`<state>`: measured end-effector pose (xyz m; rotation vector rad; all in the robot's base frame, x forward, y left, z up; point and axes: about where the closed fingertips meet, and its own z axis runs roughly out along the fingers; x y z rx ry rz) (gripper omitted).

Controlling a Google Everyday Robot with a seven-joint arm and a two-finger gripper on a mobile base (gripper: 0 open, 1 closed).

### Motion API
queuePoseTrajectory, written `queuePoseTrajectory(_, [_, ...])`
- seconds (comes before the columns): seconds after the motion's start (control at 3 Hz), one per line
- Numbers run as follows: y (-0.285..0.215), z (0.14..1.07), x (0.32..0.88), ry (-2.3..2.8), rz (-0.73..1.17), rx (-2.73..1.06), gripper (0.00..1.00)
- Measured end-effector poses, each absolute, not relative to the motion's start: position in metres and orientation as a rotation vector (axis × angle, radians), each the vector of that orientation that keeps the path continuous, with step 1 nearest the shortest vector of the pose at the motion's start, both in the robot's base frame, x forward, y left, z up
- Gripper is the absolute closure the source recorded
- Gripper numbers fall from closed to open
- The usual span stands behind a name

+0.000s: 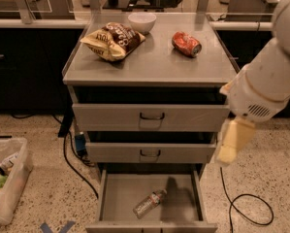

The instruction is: Pick water bottle from bottom drawer and place on counter

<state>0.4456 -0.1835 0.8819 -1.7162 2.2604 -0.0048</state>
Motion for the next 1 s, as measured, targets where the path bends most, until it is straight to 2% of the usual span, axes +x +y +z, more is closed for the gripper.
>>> queuePoseTrajectory(0.33, [-0.169,0.798,0.447,2.32,0.179,-1.66,0.0])
queuePoseTrajectory(0.67, [-0.169,0.798,0.447,2.32,0.179,-1.66,0.0])
queuePoseTrajectory(1.0, [-0.168,0.779,0.456,2.254,0.307,-1.64,0.0])
